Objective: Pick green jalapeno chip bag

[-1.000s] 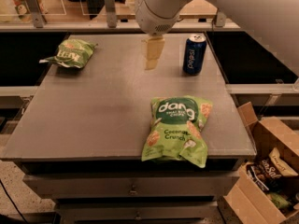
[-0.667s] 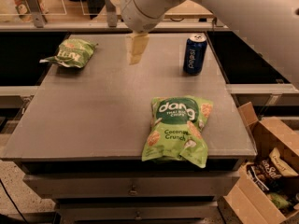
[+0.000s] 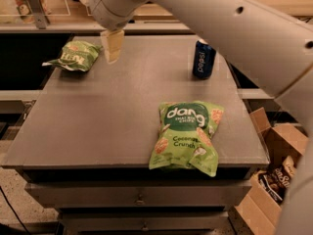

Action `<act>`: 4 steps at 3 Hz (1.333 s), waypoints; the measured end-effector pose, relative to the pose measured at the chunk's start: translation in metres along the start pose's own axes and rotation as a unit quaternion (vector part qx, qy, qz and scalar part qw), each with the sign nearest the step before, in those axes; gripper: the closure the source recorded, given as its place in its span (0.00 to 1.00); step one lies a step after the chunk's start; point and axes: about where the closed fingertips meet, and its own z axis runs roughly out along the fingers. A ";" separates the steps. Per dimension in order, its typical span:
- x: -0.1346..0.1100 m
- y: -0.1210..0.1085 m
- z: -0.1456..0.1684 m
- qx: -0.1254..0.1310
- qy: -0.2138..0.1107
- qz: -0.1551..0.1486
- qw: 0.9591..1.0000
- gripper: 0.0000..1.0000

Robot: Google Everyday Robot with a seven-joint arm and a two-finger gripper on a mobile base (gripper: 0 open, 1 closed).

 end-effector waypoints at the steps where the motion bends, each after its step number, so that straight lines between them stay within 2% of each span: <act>1: -0.005 -0.009 0.043 -0.015 0.007 -0.010 1.000 0.00; 2: -0.010 -0.013 0.087 -0.026 0.010 -0.017 0.999 0.00; 3: -0.019 -0.012 0.115 -0.013 -0.011 -0.018 1.000 0.00; 4: -0.030 -0.011 0.128 0.017 -0.033 -0.025 0.999 0.00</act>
Offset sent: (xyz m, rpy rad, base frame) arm 0.0729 0.0980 -0.0741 -0.0927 0.0103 0.0125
